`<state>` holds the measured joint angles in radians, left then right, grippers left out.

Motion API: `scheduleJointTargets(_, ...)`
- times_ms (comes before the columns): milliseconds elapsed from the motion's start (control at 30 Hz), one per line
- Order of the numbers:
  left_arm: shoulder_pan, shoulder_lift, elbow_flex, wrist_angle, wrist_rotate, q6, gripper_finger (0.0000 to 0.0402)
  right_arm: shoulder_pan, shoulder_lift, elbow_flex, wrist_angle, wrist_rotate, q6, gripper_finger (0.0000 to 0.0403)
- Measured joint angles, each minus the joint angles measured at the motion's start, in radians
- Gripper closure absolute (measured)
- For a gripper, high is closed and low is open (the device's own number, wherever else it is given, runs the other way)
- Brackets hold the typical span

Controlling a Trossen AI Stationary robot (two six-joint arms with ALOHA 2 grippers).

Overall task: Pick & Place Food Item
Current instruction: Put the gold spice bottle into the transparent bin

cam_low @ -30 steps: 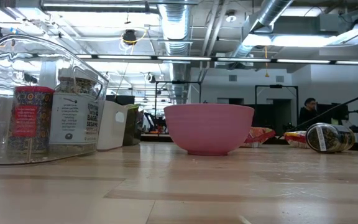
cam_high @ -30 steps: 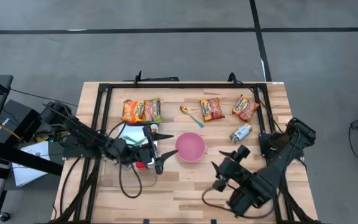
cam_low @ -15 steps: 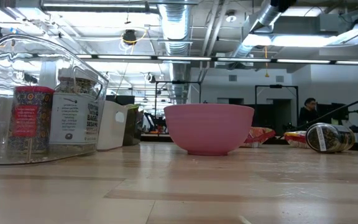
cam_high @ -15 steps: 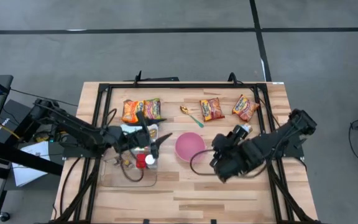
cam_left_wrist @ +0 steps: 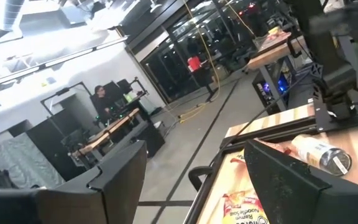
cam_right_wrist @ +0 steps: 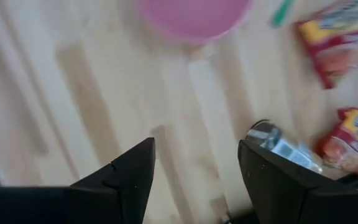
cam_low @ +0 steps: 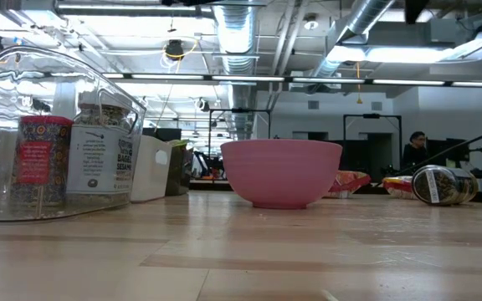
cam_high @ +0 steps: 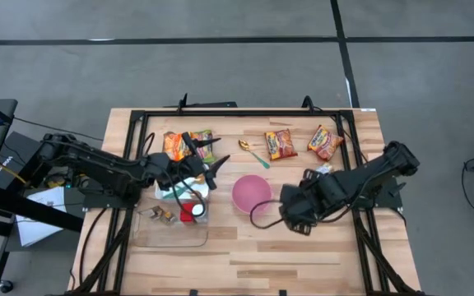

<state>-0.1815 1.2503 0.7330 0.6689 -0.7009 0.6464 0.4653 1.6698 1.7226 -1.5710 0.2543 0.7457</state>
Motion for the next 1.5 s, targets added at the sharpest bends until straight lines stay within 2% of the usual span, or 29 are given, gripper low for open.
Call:
scheduleJointTargets(200, 0.01, 0.0, 0.0, -0.003, 0.0, 0.001, 0.0138, 0.022, 0.103, 0.0, 0.0, -0.104, -0.238, 0.0179)
scheduleJointTargets(433, 0.01, 0.0, 0.0, -0.047, -0.001, 0.0, 0.0138, 0.026, 0.231, -0.03, 0.004, -0.158, -0.346, 0.0179)
scheduleJointTargets(667, 0.01, 0.0, -0.002, -0.089, -0.054, 0.0, 0.0138, 0.02, 0.217, -0.247, -0.001, -0.255, -0.33, 0.0179)
scheduleJointTargets(867, 0.01, 0.0, -0.008, -0.08, -0.059, -0.001, 0.0138, 0.016, 0.134, -0.433, -0.002, -0.255, -0.3, 0.0173)
scheduleJointTargets(1067, 0.01, 0.0, -0.008, -0.059, -0.058, -0.001, 0.0138, -0.059, 0.048, -0.478, -0.001, -0.161, -0.289, 0.0134)
scheduleJointTargets(1267, 0.01, 0.0, -0.008, -0.061, -0.058, -0.001, 0.0138, -0.132, 0.008, -0.478, 0.0, 0.029, -0.498, 0.0089)
scheduleJointTargets(1500, 0.01, 0.0, -0.032, -0.064, -0.058, 0.001, 0.0138, -0.223, 0.016, -0.547, 0.001, 0.061, -0.653, 0.0058)
